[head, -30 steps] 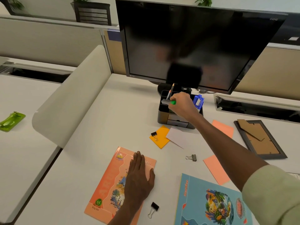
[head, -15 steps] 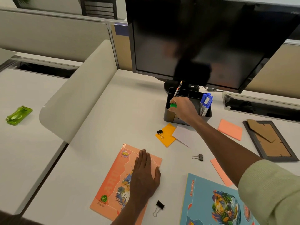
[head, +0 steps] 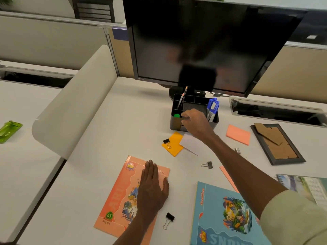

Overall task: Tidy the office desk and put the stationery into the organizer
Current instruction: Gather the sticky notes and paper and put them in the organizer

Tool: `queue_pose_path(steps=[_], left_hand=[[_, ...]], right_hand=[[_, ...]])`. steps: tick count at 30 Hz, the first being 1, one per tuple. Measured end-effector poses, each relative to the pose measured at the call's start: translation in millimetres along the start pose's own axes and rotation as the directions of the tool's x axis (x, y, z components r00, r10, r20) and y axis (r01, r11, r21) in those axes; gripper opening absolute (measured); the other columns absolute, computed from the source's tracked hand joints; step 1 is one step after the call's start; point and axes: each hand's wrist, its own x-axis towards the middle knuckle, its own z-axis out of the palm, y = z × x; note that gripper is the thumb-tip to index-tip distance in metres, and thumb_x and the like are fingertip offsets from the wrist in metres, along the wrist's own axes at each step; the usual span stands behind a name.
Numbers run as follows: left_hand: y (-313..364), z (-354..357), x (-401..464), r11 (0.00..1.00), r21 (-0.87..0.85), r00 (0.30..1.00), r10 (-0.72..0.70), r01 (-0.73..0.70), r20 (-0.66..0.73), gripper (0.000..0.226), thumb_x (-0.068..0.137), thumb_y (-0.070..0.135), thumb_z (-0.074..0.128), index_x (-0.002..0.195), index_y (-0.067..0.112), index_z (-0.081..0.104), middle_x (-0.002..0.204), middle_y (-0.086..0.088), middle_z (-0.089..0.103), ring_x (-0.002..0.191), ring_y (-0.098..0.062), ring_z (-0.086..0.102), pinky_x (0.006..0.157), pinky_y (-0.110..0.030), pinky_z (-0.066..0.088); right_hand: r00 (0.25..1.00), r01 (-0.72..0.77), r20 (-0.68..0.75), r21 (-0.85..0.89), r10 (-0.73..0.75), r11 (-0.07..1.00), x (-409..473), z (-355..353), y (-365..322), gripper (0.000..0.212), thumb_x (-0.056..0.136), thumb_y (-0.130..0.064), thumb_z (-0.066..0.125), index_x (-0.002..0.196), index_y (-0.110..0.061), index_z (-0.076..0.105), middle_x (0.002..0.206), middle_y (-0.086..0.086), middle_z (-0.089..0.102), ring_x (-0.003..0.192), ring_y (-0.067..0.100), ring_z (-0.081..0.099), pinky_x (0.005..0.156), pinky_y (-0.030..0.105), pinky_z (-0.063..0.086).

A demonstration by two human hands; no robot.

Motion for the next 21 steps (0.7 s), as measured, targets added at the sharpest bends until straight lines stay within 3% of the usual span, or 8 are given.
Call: queue_pose_path(steps=[3, 7, 12, 17, 21], left_hand=[[0.1, -1.8, -0.6, 1.000, -0.001, 1.000, -0.007, 0.007, 0.010, 0.070, 0.093, 0.040, 0.050, 0.149, 0.004, 0.030, 0.158, -0.010, 0.022, 0.149, -0.019, 0.015, 0.120, -0.030, 0.012], [1.3, -4.4, -0.2, 1.000, -0.009, 1.000, -0.003, 0.003, 0.017, 0.069, 0.093, 0.039, 0.052, 0.148, 0.003, 0.032, 0.158, -0.011, 0.024, 0.149, -0.020, 0.015, 0.120, -0.030, 0.011], [3.0, -8.1, -0.9, 1.000, -0.011, 1.000, -0.004, 0.004, 0.031, 0.068, 0.094, 0.040, 0.049, 0.149, 0.004, 0.031, 0.158, -0.011, 0.024, 0.148, -0.022, 0.016, 0.120, -0.031, 0.010], [4.9, -10.6, -0.9, 1.000, -0.014, 0.999, -0.003, 0.004, 0.033, 0.068, 0.094, 0.038, 0.051, 0.149, 0.003, 0.030, 0.158, -0.013, 0.025, 0.148, -0.023, 0.017, 0.120, -0.032, 0.010], [5.1, -12.3, -1.0, 1.000, -0.018, 0.999, 0.000, 0.001, 0.044, 0.068, 0.095, 0.036, 0.051, 0.149, 0.002, 0.029, 0.158, -0.012, 0.023, 0.148, -0.022, 0.015, 0.120, -0.031, 0.009]], right_hand=[[1.000, -0.027, 0.010, -0.008, 0.027, 1.000, -35.2, 1.6, 5.8, 0.017, 0.094, -0.011, 0.052, 0.103, -0.002, 0.063, 0.093, 0.010, 0.061, 0.086, 0.023, 0.057, 0.074, 0.033, 0.045], [0.980, -0.148, -0.092, 0.252, 0.176, 0.956, -88.3, 5.9, 12.8, 0.028, 0.089, -0.016, 0.063, 0.116, -0.010, 0.063, 0.102, 0.001, 0.063, 0.083, 0.014, 0.059, 0.073, 0.024, 0.046], [0.933, -0.277, -0.095, 0.425, 0.346, 0.862, -141.7, 9.7, 21.4, 0.028, 0.088, -0.014, 0.063, 0.115, -0.014, 0.061, 0.093, 0.001, 0.066, 0.065, 0.007, 0.059, 0.059, 0.018, 0.047], [0.927, -0.301, -0.075, 0.439, 0.368, 0.847, -175.9, 14.4, 28.7, 0.022, 0.088, -0.012, 0.062, 0.109, -0.014, 0.062, 0.083, 0.000, 0.069, 0.071, 0.013, 0.066, 0.058, 0.012, 0.044], [0.915, -0.363, -0.011, 0.410, 0.403, 0.836, -181.2, 20.9, 36.6, 0.017, 0.088, -0.015, 0.061, 0.104, -0.014, 0.065, 0.090, -0.001, 0.068, 0.074, 0.006, 0.062, 0.062, 0.013, 0.043]])
